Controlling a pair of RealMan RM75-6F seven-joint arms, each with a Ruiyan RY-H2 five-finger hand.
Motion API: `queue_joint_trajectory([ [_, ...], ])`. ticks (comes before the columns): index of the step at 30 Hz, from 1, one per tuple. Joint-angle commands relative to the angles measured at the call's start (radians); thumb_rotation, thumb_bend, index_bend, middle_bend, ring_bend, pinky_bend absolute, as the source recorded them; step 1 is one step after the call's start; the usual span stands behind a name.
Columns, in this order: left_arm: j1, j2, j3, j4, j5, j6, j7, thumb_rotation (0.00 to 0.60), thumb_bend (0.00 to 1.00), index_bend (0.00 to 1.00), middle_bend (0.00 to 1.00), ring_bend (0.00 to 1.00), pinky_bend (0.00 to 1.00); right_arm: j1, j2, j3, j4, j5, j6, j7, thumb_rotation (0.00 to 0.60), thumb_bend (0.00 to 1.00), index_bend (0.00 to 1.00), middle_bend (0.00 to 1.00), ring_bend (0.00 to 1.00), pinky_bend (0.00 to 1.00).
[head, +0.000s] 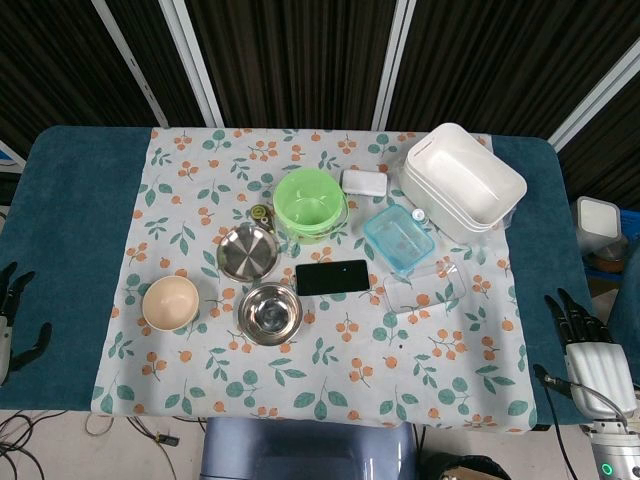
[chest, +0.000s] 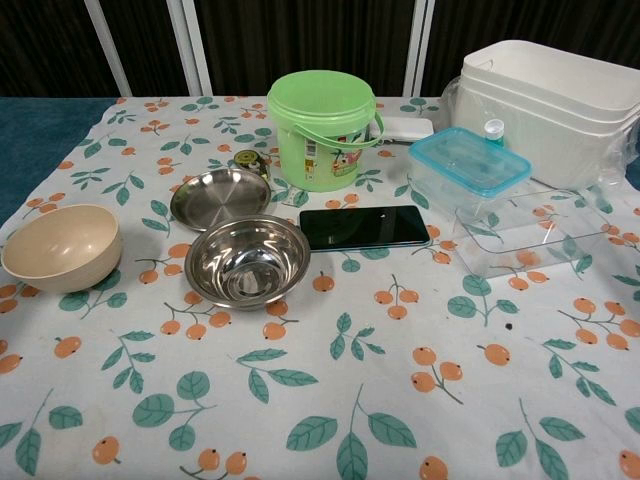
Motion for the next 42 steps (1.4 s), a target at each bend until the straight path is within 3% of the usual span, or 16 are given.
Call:
queue_joint_trajectory([
  [1,0.000,0.000,0.000,0.001,0.000,0.001,0.001,0.600,0.37,0.11,0.00,0.00,0.00,-0.001,0.000,0.000,0.000,-0.001,0.001,0.001,0.600,0.21,0.02,0.01,0.14,0.24],
  [25,0.004,-0.004,-0.002,0.005,-0.003,0.007,0.002,0.600,0.37,0.11,0.00,0.00,0.00,-0.013,0.018,-0.014,0.027,-0.011,0.002,0.068,0.600,0.21,0.02,0.01,0.14,0.24],
  [36,0.009,0.000,-0.006,-0.006,-0.012,0.011,-0.007,0.600,0.37,0.11,0.00,0.00,0.00,0.011,0.002,-0.022,0.030,-0.016,-0.045,0.070,0.600,0.20,0.05,0.01,0.14,0.24],
  [42,0.008,0.004,-0.006,-0.013,-0.018,0.004,-0.009,0.600,0.36,0.11,0.00,0.00,0.00,0.066,-0.027,-0.013,0.048,0.009,-0.146,0.072,0.600,0.21,0.07,0.01,0.14,0.24],
])
